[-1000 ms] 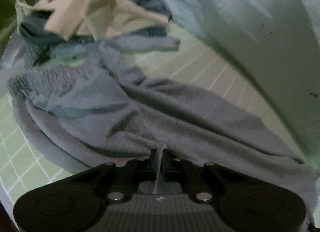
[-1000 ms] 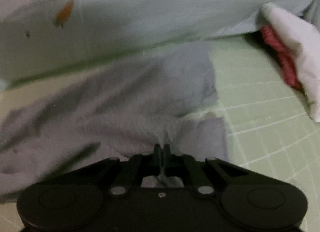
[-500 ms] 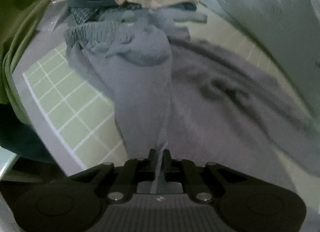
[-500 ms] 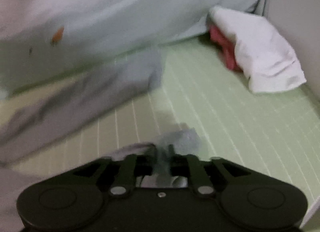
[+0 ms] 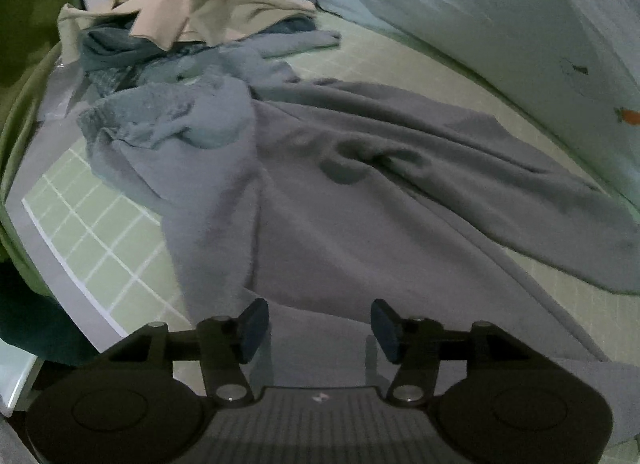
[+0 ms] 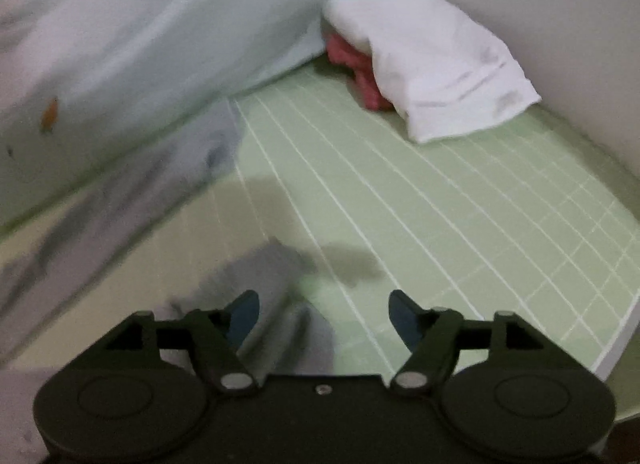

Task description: Fold clothes

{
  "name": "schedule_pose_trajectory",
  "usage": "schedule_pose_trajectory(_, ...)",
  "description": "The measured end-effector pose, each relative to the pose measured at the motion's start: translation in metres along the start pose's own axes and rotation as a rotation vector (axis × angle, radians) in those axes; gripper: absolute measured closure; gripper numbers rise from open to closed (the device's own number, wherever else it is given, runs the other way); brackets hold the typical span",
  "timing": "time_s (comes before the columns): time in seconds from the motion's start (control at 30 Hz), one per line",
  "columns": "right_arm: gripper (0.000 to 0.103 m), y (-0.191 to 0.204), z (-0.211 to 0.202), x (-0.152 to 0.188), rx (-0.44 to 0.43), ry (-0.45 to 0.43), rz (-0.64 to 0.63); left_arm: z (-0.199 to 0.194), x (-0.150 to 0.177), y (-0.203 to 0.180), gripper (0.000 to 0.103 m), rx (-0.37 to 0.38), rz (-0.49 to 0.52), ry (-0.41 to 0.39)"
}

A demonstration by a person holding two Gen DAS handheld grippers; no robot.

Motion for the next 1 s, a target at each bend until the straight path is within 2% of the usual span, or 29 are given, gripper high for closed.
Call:
schedule_pose_trajectory(0.07, 0.03, -0.001, 0.005, 0.007, -0.001, 0.021, -0.011, -0.001, 0.003, -0.009, 0.036, 0.008, 0.002, -0.001)
schedule_pose_trajectory(0.2, 0.03, 0.003, 0.002, 0.02, -0.046, 0.04, -0.038, 0.0, 0.01, -0.021, 0.036, 0.009, -0.001, 0.0)
schedule_pose_trajectory(0.33, 0.03, 0.027, -0.003, 0.039, -0.077, 0.022, -0.277, 0.003, 0.016, -0.03, 0.036, 0.018, -0.017, 0.018)
schedule_pose_trajectory(0.4, 0.03, 0.031, -0.001, 0.045, -0.074, 0.031, -0.315, 0.004, 0.019, -0.038, 0.036, 0.02, -0.006, 0.024)
schedule_pose_trajectory(0.6, 0.032, 0.027, 0.01, 0.049, -0.08, 0.071, -0.286, 0.003, 0.029, -0.059, 0.036, 0.025, 0.039, 0.032)
schedule_pose_trajectory(0.67, 0.042, 0.025, 0.015, 0.05, -0.103, 0.09, -0.25, 0.002, 0.033, -0.064, 0.036, 0.021, 0.056, 0.037)
schedule_pose_trajectory(0.7, 0.061, 0.024, 0.014, 0.049, -0.11, 0.079, -0.245, 0.002, 0.035, -0.066, 0.036, 0.019, 0.063, 0.039)
schedule_pose_trajectory(0.73, 0.094, 0.024, 0.014, 0.048, -0.126, 0.07, -0.249, 0.002, 0.037, -0.069, 0.036, 0.018, 0.068, 0.04)
schedule_pose_trajectory(0.77, 0.1, 0.023, 0.013, 0.045, -0.141, 0.065, -0.249, 0.002, 0.038, -0.071, 0.036, 0.017, 0.073, 0.042)
schedule_pose_trajectory(0.87, 0.101, 0.016, 0.0, 0.023, -0.143, 0.004, -0.219, 0.002, 0.042, -0.077, 0.036, 0.013, 0.089, 0.044)
schedule_pose_trajectory(0.93, 0.101, 0.006, -0.022, -0.003, -0.124, -0.061, -0.228, 0.002, 0.044, -0.082, 0.036, 0.01, 0.099, 0.041)
schedule_pose_trajectory(1.0, 0.101, -0.009, -0.036, -0.019, -0.096, -0.086, -0.248, 0.001, 0.045, -0.084, 0.036, 0.005, 0.107, 0.037)
Point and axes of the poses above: each gripper's, at about its wrist camera, not at the fingertips, and z roughly the way its jaws point, y to its left, x to its underside, the point moved 10 cm from there along z, roughly the way its jaws point, and after that the axes turned 3 degrees about x, right-handed, at the moved point
